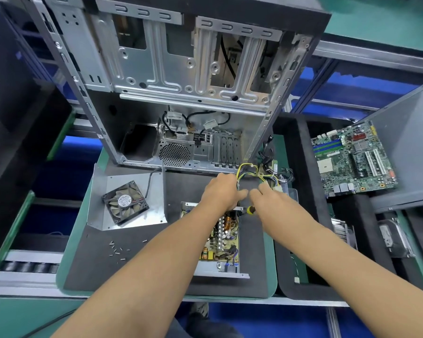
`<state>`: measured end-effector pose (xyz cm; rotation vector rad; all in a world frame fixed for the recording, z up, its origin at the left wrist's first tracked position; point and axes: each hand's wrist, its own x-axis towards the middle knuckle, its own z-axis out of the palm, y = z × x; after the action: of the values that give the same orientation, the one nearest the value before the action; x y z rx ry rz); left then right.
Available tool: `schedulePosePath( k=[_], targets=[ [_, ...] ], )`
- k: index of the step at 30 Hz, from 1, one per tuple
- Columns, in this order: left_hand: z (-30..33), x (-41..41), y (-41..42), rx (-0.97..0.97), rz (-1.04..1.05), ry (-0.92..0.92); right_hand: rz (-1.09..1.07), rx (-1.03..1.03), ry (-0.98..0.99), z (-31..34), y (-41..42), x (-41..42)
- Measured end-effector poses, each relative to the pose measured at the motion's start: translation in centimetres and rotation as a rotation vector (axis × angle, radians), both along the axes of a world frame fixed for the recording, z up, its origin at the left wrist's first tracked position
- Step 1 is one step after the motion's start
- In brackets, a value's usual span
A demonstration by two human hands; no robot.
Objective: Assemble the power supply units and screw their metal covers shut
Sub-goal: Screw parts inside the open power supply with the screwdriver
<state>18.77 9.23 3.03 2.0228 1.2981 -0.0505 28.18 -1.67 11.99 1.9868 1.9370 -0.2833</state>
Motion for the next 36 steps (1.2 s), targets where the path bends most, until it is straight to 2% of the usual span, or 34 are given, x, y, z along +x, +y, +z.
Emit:
schedulePosePath(
  k=[5,8,9,14,17,19,22,26,32,36],
  targets=[
    [-0.1,0.0,-0.1,0.005,0.006,-0.010,0.018,-0.008,-0.102,0.2,0.3,-0.8],
    [-0.1,-0.1,-0.1,0.008,-0.004,-0.014,-0.075,-0.064,0.069,0.3,0.1,-0.8],
    [0.0,-0.1,-0.1,0.002,-0.007,-0.015,-0.044,-0.065,0.091,0.2,0.0,-0.6],
    [0.0,-0.1,-0.1,0.000,-0.001,-0.017,0.070,0.064,-0.046,-0.1,0.1,0.0],
    [0.0,0.0,-0.1,-0.005,0.009,-0.022,0.063,0.037,-0.149,-0.3,-0.1,-0.7],
    [0.1,0.0,0.0,-0.006,0.011,-0.018,0.011,0.024,-0.116,-0.4,-0.4,-0.9],
    [0.3,0.0,-0.1,-0.009,-0.006,-0.005,-0.026,0.009,0.043,0.1,-0.5,-0.5],
    [0.2,0.0,0.0,-0.022,-0.014,-0.014,0.094,0.046,-0.021,0.6,-0.3,-0.1],
    [0.1,0.0,-0.1,-0.002,0.004,-0.015,0.069,-0.026,-0.100,0.0,0.5,0.0],
    [0.2,-0.1,0.0,0.001,-0.008,-0.017,0.021,0.025,-0.090,-0.1,0.0,-0.7]
  ],
)
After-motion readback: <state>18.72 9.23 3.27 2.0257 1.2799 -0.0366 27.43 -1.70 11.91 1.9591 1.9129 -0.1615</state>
